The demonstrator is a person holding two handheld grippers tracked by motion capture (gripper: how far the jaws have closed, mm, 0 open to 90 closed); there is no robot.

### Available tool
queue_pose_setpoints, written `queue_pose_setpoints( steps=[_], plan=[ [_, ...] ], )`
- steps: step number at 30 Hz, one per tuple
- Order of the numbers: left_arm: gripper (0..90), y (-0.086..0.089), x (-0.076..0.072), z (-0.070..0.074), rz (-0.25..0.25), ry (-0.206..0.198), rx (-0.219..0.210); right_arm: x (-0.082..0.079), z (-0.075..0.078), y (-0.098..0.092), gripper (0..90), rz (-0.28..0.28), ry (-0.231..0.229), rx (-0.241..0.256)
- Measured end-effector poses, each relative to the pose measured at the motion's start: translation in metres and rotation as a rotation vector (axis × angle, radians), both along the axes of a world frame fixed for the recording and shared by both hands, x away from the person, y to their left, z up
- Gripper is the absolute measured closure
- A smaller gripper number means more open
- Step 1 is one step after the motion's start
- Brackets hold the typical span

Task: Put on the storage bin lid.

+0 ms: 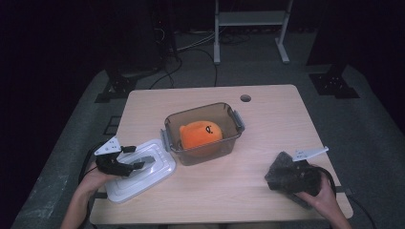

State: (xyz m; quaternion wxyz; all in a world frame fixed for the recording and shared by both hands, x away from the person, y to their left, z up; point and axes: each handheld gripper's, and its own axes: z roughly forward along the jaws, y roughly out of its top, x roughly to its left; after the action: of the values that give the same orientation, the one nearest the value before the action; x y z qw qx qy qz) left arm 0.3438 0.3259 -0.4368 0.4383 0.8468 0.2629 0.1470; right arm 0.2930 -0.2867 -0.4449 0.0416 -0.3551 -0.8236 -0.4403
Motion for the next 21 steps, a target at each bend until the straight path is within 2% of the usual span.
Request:
queue_pose_setpoints(
  steps=[6, 13, 21],
  plan=[
    [37.1, 0.002, -0.004, -0.005, -0.033, -0.006, 0.01, 0.0, 0.0, 0.0, 19.4, 0.001, 0.002, 0.0],
    [44.5, 0.005, -0.004, -0.01, -0.049, -0.002, 0.022, 0.0, 0.0, 0.001, 19.5, 0.005, 0.001, -0.001],
    [53.0, 0.008, -0.004, -0.015, -0.042, 0.014, 0.03, 0.0, 0.0, 0.001, 19.6, 0.008, 0.001, 0.0]
  ],
)
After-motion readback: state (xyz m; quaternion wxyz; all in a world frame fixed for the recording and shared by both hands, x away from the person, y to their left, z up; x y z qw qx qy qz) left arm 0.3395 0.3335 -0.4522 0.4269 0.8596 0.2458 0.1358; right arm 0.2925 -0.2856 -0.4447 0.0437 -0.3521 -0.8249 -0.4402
